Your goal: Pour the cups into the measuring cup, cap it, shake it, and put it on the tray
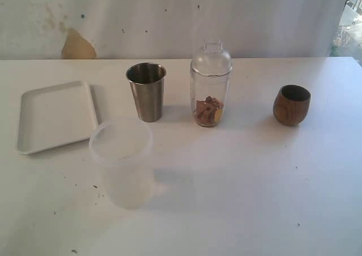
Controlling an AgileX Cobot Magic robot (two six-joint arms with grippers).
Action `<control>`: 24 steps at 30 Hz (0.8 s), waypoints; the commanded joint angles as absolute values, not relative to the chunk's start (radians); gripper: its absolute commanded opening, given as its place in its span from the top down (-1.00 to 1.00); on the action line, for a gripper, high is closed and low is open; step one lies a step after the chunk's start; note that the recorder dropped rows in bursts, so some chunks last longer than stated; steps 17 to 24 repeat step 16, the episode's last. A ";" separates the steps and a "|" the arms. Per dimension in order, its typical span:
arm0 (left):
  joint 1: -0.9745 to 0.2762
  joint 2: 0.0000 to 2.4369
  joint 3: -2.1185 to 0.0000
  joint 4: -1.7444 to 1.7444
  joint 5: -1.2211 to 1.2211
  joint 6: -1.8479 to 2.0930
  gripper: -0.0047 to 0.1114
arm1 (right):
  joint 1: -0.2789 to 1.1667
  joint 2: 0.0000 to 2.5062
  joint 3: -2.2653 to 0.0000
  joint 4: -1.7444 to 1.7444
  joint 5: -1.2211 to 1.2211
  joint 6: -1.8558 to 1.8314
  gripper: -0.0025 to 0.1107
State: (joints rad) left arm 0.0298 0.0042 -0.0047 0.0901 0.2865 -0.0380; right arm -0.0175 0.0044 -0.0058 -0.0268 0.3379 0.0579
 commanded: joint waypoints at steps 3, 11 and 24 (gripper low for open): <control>0.030 0.000 0.000 0.085 0.281 -0.040 0.92 | -0.020 0.000 0.000 -0.035 0.337 0.048 0.94; 0.030 0.000 0.000 0.085 0.281 -0.040 0.92 | -0.020 0.000 0.000 -0.035 0.337 0.048 0.94; 0.030 0.000 0.000 0.085 0.281 -0.040 0.92 | -0.020 0.000 0.000 -0.035 0.337 0.058 0.94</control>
